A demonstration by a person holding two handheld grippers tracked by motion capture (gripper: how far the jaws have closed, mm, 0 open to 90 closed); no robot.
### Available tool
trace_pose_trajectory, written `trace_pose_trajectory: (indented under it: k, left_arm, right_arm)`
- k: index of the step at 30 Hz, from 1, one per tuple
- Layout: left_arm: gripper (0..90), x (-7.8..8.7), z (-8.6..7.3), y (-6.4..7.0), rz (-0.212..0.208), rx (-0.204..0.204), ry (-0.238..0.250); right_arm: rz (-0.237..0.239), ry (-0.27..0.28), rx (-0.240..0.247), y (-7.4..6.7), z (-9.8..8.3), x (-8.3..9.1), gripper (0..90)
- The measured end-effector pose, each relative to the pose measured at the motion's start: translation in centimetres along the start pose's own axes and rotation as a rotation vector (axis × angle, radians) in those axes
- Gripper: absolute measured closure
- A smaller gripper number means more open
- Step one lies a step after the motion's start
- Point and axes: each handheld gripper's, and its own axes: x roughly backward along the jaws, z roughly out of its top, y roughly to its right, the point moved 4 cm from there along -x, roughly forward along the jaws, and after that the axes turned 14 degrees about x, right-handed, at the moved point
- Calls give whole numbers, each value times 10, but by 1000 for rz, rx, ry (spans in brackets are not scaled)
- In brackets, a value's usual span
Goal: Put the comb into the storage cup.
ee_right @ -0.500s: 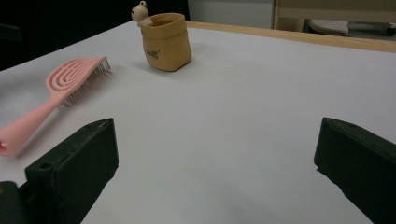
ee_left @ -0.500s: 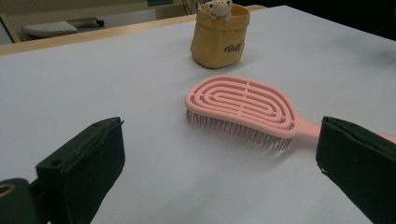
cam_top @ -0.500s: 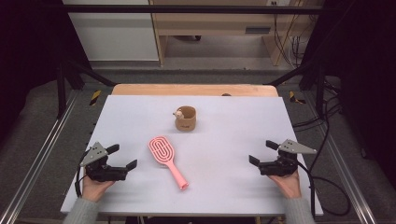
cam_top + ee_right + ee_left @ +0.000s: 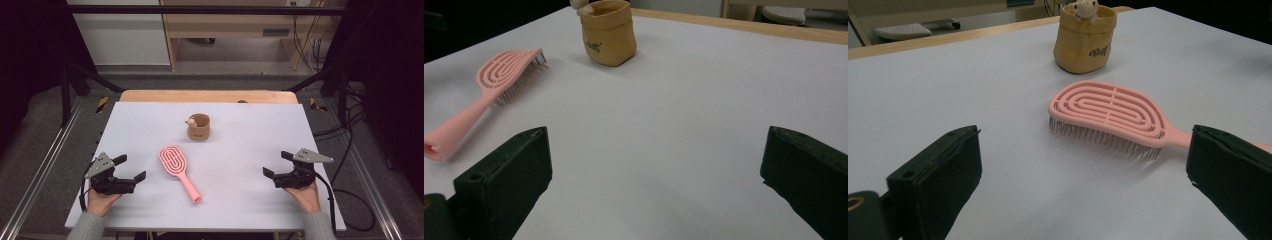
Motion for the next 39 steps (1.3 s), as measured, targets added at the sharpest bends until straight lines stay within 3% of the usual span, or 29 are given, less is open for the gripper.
trace_pose_trajectory:
  k: [3, 14, 27, 39]
  left_arm:
    - [13, 0, 0, 0, 2, -4, -5]
    - [13, -1, -1, 0, 5, -6, -6]
    - [12, 0, 0, 0, 9, -6, 0]
    - [13, 0, 0, 0, 11, -9, -5]
  right_arm:
    - [27, -2, 13, -8, 6, -4, 7]
    - [57, -31, 26, -31, 23, -20, 7]
    - [133, -62, 72, -72, 46, -48, 6]
    - [138, -90, 94, -96, 64, -66, 4]
